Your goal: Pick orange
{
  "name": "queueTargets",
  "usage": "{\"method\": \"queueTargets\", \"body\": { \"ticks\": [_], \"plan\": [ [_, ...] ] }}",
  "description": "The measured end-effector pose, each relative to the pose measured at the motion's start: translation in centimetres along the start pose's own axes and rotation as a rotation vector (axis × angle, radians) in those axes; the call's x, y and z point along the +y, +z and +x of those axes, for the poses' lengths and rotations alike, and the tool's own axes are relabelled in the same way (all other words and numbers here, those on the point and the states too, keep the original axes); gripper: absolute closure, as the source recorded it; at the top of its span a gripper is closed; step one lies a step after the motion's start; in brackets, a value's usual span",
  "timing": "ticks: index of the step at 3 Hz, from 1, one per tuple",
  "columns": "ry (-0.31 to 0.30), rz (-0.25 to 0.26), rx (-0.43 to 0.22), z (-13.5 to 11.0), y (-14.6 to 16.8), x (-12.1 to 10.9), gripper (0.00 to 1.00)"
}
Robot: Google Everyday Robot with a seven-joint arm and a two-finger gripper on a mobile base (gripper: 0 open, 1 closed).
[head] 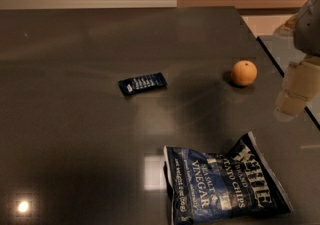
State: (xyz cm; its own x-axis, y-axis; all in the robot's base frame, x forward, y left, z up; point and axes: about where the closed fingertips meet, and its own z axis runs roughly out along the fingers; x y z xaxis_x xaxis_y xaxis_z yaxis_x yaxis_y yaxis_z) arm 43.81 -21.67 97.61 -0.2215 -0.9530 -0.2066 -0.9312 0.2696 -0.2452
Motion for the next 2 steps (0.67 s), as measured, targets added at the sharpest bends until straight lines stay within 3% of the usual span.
{"method": "queueTargets", "body": {
  "ticks": [2],
  "plan": [
    [0.016, -0.005, -0.02, 0.1, 0.7, -1.0, 0.0]
  ]
}}
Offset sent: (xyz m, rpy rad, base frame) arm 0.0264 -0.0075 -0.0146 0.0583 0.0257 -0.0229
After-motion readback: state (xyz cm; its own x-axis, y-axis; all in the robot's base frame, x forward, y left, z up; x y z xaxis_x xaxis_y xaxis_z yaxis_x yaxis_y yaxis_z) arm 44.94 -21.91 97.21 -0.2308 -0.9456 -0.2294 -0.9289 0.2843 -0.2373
